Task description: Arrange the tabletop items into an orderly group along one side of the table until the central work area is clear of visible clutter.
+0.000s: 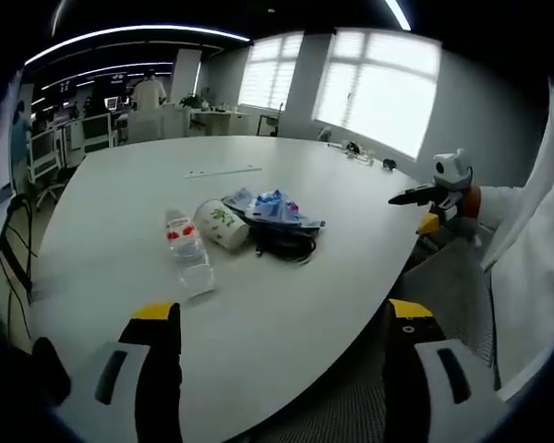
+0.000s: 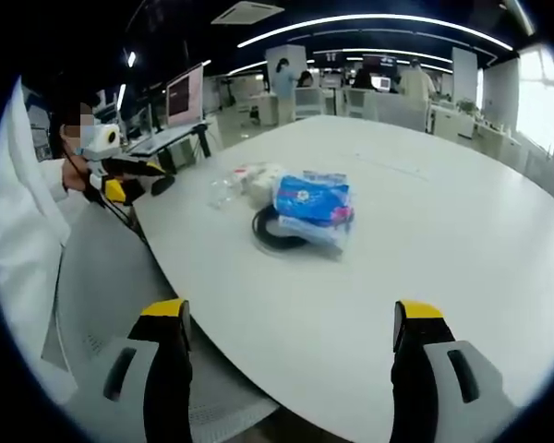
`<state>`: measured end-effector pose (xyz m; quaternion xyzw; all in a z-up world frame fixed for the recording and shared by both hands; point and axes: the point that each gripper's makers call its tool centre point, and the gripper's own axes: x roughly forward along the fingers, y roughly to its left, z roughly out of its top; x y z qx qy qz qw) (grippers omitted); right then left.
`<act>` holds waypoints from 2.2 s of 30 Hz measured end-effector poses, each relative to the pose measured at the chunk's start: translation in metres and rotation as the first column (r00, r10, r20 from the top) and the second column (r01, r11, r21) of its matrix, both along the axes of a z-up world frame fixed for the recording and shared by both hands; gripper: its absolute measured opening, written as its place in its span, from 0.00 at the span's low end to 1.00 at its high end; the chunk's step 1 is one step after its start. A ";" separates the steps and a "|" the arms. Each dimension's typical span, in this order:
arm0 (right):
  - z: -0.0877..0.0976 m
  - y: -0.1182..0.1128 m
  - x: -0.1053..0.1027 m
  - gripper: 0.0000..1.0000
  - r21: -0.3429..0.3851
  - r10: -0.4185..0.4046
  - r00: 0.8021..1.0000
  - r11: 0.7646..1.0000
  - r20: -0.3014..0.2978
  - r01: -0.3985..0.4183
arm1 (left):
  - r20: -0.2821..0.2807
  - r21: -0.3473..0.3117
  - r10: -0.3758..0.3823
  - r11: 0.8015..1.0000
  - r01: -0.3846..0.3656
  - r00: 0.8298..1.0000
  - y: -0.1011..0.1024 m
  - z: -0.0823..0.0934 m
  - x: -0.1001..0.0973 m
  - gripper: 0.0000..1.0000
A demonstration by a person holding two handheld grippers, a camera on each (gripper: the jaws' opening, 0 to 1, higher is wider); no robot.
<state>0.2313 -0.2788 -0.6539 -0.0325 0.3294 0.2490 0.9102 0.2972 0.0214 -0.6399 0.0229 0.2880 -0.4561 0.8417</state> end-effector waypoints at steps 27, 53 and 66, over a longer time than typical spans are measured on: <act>-0.001 0.002 0.003 0.90 0.003 0.011 1.000 1.000 0.000 -0.011 | -0.002 -0.001 0.008 1.000 -0.008 1.000 0.001 0.000 -0.002 0.93; 0.018 -0.007 0.023 0.90 -0.011 0.016 0.999 1.000 0.043 -0.016 | 0.031 -0.005 -0.005 1.000 0.005 1.000 -0.007 0.015 0.010 0.92; 0.031 -0.008 0.044 0.90 -0.017 0.033 0.996 0.999 0.077 -0.032 | 0.063 -0.003 -0.015 1.000 0.015 0.998 -0.014 0.028 0.021 0.92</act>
